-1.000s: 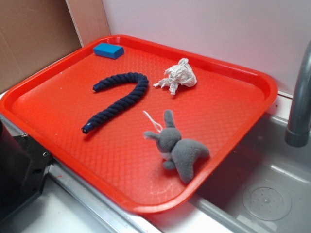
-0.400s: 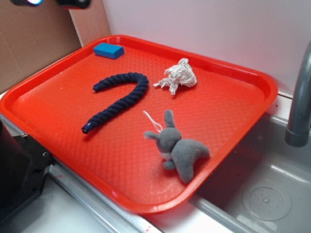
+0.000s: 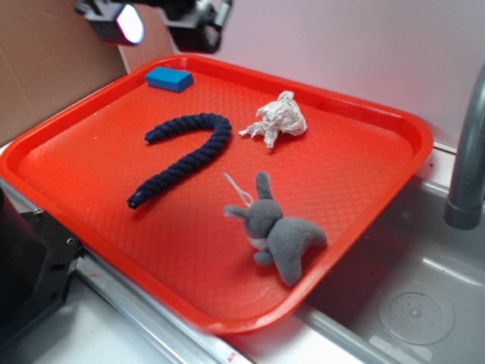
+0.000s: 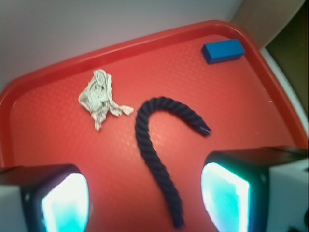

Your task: Grab the white paper.

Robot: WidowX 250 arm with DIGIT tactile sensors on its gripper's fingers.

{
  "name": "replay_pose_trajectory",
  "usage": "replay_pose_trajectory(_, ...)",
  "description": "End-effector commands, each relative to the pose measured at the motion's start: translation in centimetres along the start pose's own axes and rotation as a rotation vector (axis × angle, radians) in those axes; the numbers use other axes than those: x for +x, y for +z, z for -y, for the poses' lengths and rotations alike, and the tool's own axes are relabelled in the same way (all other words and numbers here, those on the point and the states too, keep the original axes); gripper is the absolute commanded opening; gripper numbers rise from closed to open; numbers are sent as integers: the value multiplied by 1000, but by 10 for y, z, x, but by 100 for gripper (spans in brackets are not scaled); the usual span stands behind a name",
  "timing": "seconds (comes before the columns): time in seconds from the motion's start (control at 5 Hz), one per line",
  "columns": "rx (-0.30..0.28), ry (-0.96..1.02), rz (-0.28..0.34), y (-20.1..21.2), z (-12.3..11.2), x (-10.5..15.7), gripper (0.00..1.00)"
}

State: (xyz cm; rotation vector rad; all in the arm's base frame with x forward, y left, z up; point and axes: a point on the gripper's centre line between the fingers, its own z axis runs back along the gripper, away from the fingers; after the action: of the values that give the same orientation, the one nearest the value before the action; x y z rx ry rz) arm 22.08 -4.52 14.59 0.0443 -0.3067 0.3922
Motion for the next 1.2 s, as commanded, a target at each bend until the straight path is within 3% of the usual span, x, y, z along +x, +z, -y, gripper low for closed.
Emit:
replay_pose_trajectory(0.0,-20,-33,-8,-57,26,25,100)
replay_pose_trajectory(0.6,76,-50,-26,-130,33,59,100)
replay_pose_trajectory(0.8,64,-51,-43,-141,31,67,100)
replay_pose_trajectory(1.0,-7,-78,-91,-147,32,68,0)
